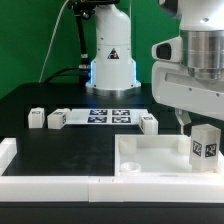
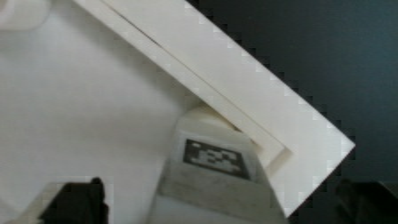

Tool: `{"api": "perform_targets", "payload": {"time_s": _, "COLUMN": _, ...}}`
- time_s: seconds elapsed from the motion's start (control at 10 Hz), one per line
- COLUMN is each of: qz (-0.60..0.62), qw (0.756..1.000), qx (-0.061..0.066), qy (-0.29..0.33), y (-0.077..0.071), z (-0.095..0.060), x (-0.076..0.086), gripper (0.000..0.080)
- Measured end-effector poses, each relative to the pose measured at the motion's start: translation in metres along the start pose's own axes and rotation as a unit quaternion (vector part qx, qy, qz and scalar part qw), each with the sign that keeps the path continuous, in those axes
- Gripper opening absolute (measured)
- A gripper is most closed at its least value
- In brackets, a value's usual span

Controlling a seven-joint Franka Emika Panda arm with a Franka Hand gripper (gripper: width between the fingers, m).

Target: Assemble one leg

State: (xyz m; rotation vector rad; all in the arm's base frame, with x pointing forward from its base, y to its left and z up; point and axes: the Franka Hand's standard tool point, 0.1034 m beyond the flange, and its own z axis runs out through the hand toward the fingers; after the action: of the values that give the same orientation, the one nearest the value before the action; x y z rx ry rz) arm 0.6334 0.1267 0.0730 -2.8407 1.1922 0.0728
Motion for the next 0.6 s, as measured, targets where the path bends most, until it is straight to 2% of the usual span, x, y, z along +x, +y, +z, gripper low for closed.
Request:
{"api": "perform_targets", "payload": {"time_s": 0.2, "qz": -0.144, "qw": 0.99, "qx": -0.002, "qy": 0.002, "y": 0.0011, "z": -0.0001, "x": 0.0016, "gripper": 0.0649}}
{"api": "perform_targets", "payload": {"time_s": 0.3, "qz": -0.215, "qw": 0.977, "qx": -0.002, "qy": 0.002, "y": 0.004, "z": -0.0006, "x": 0.0062, "gripper": 0.0649}}
{"api": "perform_targets", "payload": {"time_s": 0.6, "qz": -0.336, "qw": 0.942, "qx": -0.006, "qy": -0.002, "y": 0.0081, "z": -0.0009, "x": 0.0096, "gripper": 0.0649}}
